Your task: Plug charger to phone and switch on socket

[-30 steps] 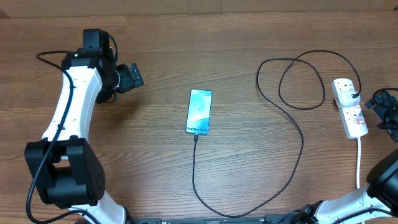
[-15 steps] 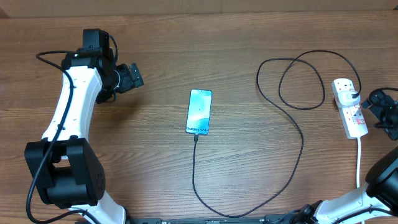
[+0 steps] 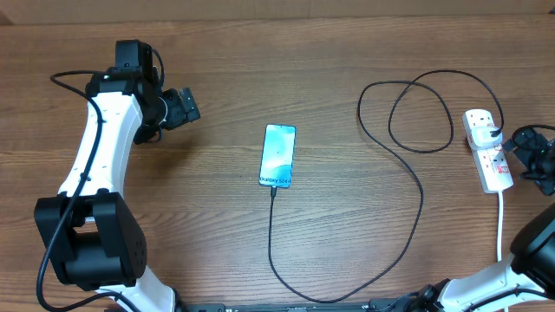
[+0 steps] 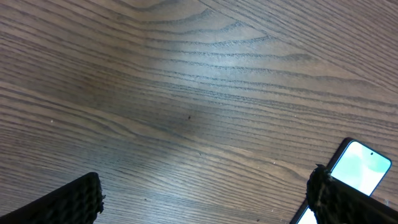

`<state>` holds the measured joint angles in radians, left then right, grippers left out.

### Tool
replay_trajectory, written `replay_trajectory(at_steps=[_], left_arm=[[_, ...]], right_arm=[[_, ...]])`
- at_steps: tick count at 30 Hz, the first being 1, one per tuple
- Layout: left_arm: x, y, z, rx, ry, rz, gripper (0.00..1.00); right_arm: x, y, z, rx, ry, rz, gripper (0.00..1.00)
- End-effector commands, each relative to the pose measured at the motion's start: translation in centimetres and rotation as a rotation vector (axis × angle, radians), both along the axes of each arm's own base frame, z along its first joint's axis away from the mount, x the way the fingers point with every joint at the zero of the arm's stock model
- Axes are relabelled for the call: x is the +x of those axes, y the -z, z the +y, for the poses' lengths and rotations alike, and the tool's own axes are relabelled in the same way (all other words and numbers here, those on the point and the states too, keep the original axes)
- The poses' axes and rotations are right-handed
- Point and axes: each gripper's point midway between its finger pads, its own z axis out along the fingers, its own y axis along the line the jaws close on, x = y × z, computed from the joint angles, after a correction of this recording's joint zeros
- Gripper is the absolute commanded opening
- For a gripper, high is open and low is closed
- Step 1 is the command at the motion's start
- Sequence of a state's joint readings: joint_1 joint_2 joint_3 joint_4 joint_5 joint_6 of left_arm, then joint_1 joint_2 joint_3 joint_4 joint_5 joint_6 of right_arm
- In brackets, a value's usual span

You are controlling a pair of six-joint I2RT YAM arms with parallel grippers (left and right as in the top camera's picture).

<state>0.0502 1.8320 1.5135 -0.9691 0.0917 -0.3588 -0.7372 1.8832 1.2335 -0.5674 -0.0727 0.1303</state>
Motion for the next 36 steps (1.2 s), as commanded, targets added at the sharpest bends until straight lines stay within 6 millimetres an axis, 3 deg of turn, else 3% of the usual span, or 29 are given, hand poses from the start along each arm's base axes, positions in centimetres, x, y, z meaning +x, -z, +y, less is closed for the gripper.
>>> replay_trajectory(at_steps=[1, 20, 36], left_arm=[[0.2, -0.3, 0.1, 0.021, 0.022, -0.01, 1.0], [0.2, -0.3, 0.1, 0.021, 0.022, -0.01, 1.0], [0.2, -0.3, 0.1, 0.021, 0.022, -0.01, 1.0]], right_arm=[[-0.4, 1.9, 0.4, 0.023, -0.005, 0.038, 1.0], [-1.0, 2.8, 1.1, 0.06, -0.008, 0.068, 1.0], [0.5, 2.2, 0.7, 0.039, -0.047, 0.004, 1.0]])
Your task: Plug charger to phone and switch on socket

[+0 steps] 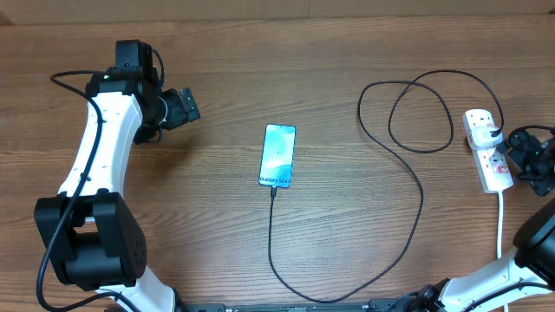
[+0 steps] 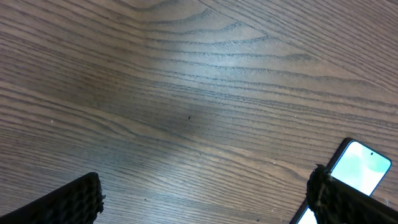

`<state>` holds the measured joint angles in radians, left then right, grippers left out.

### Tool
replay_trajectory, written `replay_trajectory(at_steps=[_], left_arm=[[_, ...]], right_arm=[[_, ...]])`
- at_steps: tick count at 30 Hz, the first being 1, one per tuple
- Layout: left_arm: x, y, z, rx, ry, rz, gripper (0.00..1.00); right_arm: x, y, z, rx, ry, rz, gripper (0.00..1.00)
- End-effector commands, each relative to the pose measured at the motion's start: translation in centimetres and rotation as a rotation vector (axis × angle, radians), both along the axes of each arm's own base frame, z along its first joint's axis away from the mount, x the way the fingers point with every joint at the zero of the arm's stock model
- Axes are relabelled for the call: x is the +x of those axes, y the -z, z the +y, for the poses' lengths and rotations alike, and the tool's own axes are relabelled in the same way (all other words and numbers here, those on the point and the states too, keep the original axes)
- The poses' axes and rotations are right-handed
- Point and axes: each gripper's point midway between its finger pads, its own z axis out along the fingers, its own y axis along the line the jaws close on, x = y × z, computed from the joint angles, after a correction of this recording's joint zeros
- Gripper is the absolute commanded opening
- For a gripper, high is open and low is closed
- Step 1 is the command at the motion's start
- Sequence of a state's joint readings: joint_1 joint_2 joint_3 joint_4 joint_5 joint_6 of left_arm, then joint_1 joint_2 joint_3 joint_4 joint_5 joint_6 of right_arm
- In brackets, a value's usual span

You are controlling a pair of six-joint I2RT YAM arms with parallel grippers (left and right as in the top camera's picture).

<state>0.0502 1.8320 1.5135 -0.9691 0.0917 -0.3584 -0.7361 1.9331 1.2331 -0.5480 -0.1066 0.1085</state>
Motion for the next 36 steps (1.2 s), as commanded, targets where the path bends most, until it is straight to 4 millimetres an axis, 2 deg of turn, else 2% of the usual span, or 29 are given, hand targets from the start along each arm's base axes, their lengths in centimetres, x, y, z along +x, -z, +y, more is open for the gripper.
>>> replay_trajectory(at_steps=[1, 36], left_arm=[[0.22, -0.26, 0.06, 0.021, 0.022, -0.01, 1.0], [0.22, -0.26, 0.06, 0.021, 0.022, -0.01, 1.0]], right_arm=[[0.13, 0.35, 0.16, 0.0, -0.013, -0.005, 1.0], [-0.16, 0.49, 0.34, 0.008, -0.011, 0.008, 1.0]])
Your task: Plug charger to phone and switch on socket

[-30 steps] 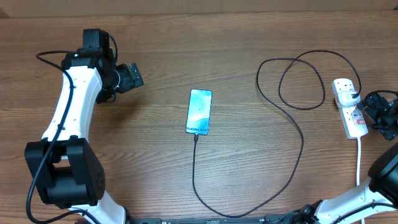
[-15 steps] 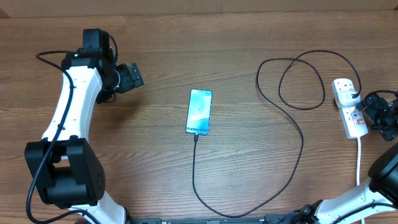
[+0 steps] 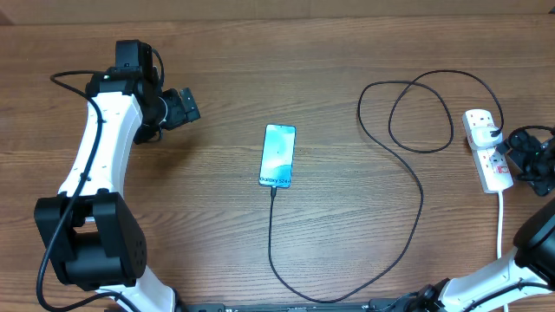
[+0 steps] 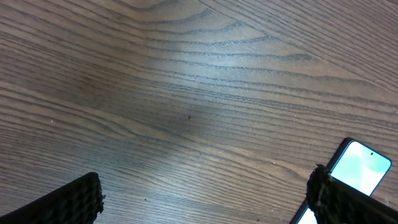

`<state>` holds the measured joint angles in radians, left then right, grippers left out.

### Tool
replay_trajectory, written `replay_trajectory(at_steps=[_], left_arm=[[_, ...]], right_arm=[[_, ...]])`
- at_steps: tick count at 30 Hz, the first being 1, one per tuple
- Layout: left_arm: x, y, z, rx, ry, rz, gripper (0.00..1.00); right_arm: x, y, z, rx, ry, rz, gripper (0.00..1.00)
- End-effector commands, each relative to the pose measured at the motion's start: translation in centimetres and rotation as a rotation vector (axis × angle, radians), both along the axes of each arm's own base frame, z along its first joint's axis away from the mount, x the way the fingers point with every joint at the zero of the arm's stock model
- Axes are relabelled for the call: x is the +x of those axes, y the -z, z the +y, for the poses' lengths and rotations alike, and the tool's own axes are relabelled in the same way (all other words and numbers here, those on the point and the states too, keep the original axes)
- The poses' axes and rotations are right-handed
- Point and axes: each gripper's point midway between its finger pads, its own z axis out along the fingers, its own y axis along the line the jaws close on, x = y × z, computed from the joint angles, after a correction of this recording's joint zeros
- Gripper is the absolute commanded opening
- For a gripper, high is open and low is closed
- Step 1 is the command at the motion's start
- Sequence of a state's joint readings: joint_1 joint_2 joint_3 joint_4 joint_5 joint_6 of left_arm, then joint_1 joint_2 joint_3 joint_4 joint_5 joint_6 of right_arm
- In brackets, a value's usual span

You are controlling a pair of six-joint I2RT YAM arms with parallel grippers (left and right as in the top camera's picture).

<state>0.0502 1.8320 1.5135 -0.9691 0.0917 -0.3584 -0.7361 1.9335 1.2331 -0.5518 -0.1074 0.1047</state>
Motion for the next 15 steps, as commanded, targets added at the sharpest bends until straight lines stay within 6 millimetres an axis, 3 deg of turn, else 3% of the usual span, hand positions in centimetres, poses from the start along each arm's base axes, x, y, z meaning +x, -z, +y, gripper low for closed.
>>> replay_trajectory(at_steps=[1, 15], left_arm=[[0.22, -0.26, 0.06, 0.021, 0.022, -0.01, 1.0], [0.22, -0.26, 0.06, 0.021, 0.022, -0.01, 1.0]], right_arm=[[-0.17, 0.46, 0.12, 0.0, -0.001, 0.009, 1.0], [-0.37, 0.51, -0.03, -0.008, 0.005, 0.02, 1.0]])
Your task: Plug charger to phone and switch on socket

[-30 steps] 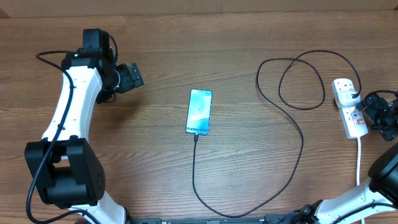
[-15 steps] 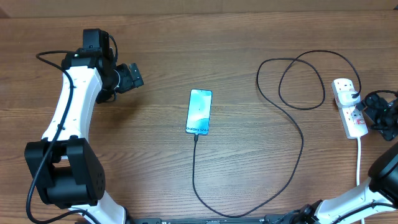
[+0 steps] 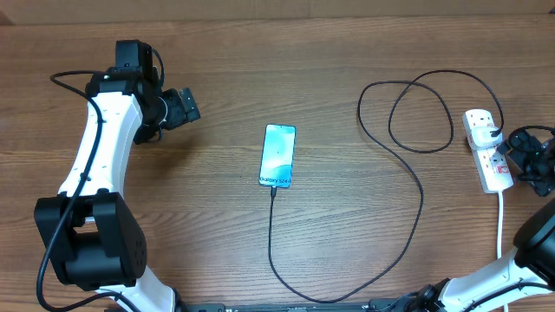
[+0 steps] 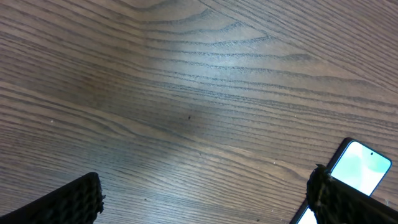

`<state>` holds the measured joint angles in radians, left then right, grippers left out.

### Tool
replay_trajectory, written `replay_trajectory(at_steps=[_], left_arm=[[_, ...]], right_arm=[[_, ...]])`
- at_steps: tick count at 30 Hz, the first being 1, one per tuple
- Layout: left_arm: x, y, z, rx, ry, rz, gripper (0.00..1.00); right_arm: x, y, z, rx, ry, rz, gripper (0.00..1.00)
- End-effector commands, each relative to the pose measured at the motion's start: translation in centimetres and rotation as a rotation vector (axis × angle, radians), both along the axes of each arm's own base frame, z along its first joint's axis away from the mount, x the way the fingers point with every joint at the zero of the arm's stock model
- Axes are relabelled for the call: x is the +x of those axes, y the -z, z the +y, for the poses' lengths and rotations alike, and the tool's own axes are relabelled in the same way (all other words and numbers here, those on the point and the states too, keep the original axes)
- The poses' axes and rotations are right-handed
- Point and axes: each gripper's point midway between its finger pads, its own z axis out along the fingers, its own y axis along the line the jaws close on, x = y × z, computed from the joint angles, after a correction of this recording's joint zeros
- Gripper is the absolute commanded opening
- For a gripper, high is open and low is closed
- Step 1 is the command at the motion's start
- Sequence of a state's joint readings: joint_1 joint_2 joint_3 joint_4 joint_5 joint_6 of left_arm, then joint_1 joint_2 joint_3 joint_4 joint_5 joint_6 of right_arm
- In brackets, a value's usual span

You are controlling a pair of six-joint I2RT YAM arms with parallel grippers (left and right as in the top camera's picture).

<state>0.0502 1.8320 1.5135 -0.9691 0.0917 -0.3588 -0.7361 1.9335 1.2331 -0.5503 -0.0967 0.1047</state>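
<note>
The phone (image 3: 277, 155) lies face up mid-table with its screen lit, and its corner shows in the left wrist view (image 4: 364, 165). A black cable (image 3: 270, 234) enters its near end and loops round to the charger plug (image 3: 492, 133) in the white power strip (image 3: 488, 152) at the right. My right gripper (image 3: 513, 149) is at the strip's right side by its red switches; how its jaws stand is unclear. My left gripper (image 3: 185, 106) hovers at the far left, open (image 4: 205, 193) over bare wood, with nothing between its fingers (image 4: 74, 199).
The cable's spare length forms loops (image 3: 421, 113) between phone and strip. The strip's white lead (image 3: 500, 225) runs toward the near edge. The right arm's base (image 3: 538, 251) fills the near right corner, and the left arm (image 3: 95, 173) spans the left side.
At first my right gripper stood a little to the right of the power strip. By the second moment it had shifted left, up against the strip's side by the switches, and it has stayed there. The phone, cable and left arm have not moved.
</note>
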Motion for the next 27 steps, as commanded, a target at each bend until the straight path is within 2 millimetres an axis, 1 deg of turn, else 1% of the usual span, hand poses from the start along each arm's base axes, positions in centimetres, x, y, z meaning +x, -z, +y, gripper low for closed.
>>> replay_trajectory(at_steps=[1, 5, 13, 27], left_arm=[[0.2, -0.3, 0.1, 0.021, 0.022, -0.01, 1.0], [0.2, -0.3, 0.1, 0.021, 0.022, -0.01, 1.0], [0.2, -0.3, 0.1, 0.021, 0.022, -0.01, 1.0], [0.2, -0.3, 0.1, 0.021, 0.022, -0.01, 1.0]], right_arm=[[-0.3, 0.5, 0.0, -0.004, 0.002, 0.014, 1.0], [-0.5, 0.4, -0.8, -0.036, 0.047, 0.025, 1.0], [0.2, 0.0, -1.4, -0.062, 0.047, -0.005, 1.0], [-0.2, 0.3, -1.0, -0.046, 0.047, 0.013, 1.0]])
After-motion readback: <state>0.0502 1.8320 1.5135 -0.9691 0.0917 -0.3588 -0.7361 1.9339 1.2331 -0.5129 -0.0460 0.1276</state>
